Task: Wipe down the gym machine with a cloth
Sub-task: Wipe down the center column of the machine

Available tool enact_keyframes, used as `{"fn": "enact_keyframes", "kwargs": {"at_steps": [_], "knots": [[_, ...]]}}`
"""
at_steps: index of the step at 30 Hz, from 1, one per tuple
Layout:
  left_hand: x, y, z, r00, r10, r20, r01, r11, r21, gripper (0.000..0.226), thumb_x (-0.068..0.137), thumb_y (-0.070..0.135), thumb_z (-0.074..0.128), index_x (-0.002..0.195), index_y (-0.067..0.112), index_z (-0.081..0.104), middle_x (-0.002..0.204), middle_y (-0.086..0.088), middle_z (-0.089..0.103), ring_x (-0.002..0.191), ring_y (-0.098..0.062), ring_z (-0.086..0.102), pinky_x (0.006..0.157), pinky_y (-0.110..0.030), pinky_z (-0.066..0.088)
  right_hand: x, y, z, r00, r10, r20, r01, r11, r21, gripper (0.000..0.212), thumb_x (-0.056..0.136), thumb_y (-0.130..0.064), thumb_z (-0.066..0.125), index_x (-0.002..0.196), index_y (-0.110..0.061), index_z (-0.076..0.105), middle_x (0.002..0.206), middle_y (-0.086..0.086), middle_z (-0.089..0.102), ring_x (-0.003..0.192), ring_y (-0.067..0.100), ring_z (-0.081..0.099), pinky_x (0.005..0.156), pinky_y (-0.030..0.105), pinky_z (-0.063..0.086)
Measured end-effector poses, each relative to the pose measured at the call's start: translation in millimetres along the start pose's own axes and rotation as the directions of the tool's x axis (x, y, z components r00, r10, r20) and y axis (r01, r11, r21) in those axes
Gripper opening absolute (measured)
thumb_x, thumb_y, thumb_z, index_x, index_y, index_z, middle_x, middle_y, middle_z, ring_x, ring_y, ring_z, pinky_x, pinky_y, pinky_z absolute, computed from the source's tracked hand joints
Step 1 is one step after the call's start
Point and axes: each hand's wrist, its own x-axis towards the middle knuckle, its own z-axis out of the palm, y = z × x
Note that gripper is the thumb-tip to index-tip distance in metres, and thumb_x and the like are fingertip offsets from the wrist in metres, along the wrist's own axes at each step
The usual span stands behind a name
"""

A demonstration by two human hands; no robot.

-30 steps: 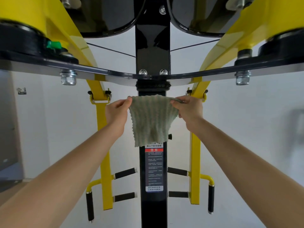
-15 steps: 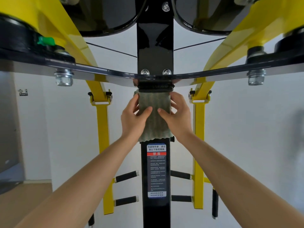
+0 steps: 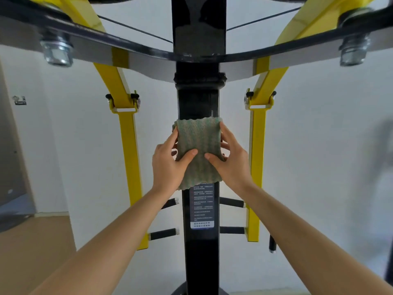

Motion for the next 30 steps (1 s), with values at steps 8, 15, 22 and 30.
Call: {"fn": "enact_keyframes", "kwargs": {"at_steps": [8,15,22,30], "knots": [[-82,-25,8,0.997,-0.077,0.012,0.076,0.996,0.055,0.072,0.086,0.039,0.078,0.148,0.017,0.05,0.113,-0.007,0.066,0.1,-0.021,0.06,0.084,-0.032,0.056,-75,41,19,0.982,0.182,0.051,-0.179,0.983,-0.047,0.081,0.091,-0.018,0.074,0.157,-0.033,0.028,0.147,-0.007,0.053,0.13,0.02,0.056,0.1,0.049,0.054],[-151,-52,15,0.992,-0.115,0.056,0.113,0.993,0.035,0.062,0.085,0.033,0.081,0.139,0.012,0.059,0.122,-0.005,0.067,0.101,-0.018,0.068,0.079,-0.032,0.062,-138,76,33,0.952,0.3,0.063,-0.295,0.952,-0.084,0.081,0.092,-0.018,0.073,0.157,-0.033,0.028,0.142,-0.004,0.058,0.128,0.018,0.057,0.098,0.045,0.056],[-216,-76,19,0.959,-0.254,0.127,0.235,0.96,0.151,0.055,0.081,0.031,0.084,0.128,0.009,0.067,0.106,-0.006,0.073,0.088,-0.018,0.07,0.075,-0.011,0.05,-200,108,50,0.868,0.481,0.123,-0.477,0.877,-0.061,0.079,0.092,-0.017,0.072,0.154,-0.04,0.029,0.14,-0.009,0.06,0.128,0.018,0.059,0.1,0.047,0.055],[-254,-93,17,0.802,-0.507,0.316,0.431,0.858,0.28,0.049,0.082,0.04,0.081,0.122,0.014,0.072,0.108,-0.003,0.077,0.087,-0.018,0.073,0.084,-0.033,0.057,-225,127,45,0.761,0.606,0.234,-0.558,0.794,-0.243,0.067,0.085,-0.02,0.08,0.145,-0.025,0.05,0.134,-0.001,0.065,0.123,0.02,0.062,0.1,0.036,0.052]]}}
